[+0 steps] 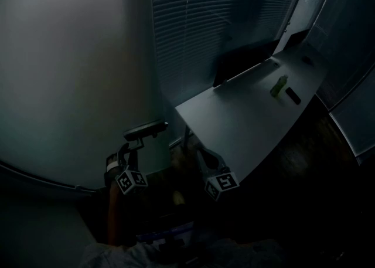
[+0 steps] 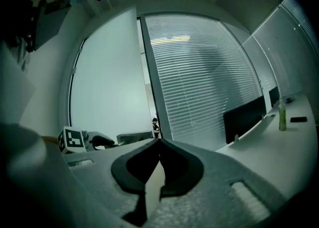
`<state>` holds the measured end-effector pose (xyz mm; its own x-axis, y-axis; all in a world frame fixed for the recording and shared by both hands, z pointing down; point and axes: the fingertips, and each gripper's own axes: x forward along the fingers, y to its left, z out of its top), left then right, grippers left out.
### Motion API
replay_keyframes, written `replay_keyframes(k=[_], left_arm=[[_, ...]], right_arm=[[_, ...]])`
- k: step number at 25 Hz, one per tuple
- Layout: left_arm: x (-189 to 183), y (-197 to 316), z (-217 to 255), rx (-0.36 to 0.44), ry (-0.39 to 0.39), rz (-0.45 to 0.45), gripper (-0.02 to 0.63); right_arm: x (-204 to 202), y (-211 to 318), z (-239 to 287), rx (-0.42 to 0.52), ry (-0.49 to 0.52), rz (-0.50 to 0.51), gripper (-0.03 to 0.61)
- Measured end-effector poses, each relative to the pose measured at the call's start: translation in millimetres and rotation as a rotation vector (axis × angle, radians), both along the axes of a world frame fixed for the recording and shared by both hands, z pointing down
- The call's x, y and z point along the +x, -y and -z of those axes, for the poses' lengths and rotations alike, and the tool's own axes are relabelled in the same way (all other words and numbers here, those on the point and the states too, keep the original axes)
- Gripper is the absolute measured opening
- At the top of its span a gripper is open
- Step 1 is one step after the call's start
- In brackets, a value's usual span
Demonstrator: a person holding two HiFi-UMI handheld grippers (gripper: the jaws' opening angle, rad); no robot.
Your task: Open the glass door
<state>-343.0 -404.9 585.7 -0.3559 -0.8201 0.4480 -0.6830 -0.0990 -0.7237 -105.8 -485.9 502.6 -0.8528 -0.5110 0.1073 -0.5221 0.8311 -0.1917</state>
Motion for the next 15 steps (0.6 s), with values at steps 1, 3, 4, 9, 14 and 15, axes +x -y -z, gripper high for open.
replay_keyframes(k=[1,3,4,9,14,15], left_arm=[[2,-3,1,0.0,0.001,-0.004,0.16],[7,-10,1,0.0,0.004,-0.01,0.16],[10,-13,0,-0.001,0.003,-0.012,0.161],[22,-27,-8,-0.004,0.009,-0.034,0.16],[36,-38,-4,-0.004,0.009,-0.058,0.16],[39,-42,-2,-0.003,0.011,-0.063,0.16]], right_arm=[[2,-4,1,-0.002,0.001,-0.006,0.002],[7,-14,1,-0.001,0.008,-0.014,0.002],[9,-20,0,0.002,0.01,-0.016,0.002],[21,-45,-5,0.014,0.009,-0.029,0.002],[41,-66,-4,0.01,0.003,-0.058,0.002],[45,-72,-4,0.01,0.002,-0.064,0.002]])
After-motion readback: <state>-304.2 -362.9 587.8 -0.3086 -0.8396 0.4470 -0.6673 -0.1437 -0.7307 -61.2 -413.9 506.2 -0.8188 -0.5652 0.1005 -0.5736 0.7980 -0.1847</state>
